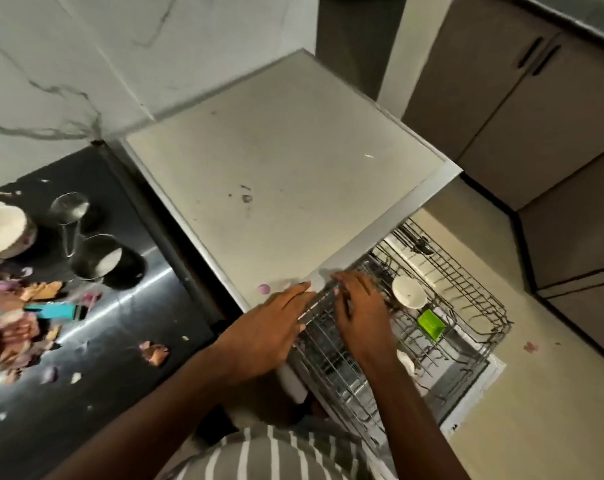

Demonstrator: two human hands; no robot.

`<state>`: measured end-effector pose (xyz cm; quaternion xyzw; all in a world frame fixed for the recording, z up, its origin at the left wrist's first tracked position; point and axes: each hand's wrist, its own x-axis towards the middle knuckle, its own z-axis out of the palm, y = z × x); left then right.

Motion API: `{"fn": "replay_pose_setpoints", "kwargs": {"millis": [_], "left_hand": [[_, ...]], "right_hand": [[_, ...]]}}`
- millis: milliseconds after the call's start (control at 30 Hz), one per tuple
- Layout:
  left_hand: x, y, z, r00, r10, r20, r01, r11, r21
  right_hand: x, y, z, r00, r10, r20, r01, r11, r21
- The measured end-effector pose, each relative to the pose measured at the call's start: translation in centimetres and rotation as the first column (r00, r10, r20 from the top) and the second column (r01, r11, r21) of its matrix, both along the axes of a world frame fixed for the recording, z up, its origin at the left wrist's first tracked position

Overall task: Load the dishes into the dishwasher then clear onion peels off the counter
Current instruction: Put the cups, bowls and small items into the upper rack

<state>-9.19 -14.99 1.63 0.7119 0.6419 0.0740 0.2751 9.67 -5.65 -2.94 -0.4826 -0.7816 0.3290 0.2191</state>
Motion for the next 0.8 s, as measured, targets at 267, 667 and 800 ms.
{"fn": "replay_pose_setpoints", "kwargs": {"millis": [267, 667, 800], "left_hand": [[-8.2, -9.3, 1.3, 0.944, 0.312, 0.109, -0.322, 0.942, 0.09], [-17.3, -20.2, 1.1, 0.771, 0.619, 0.15, -0.635, 0.729, 0.256], [-19.3, -20.8, 1.7, 0.63, 0.749, 0.206, -0.77, 0.566, 0.294]], "right_hand": [[-9.7, -6.7, 3.4, 0.926, 0.372, -0.061, -0.358, 0.919, 0.166], [-19.9, -13.9, 5.4, 0.795, 0.599, -0.1, -0.591, 0.801, 0.094], [-21.7, -15.6, 6.8, 0.808, 0.552, -0.204, -0.562, 0.827, 0.013]]}}
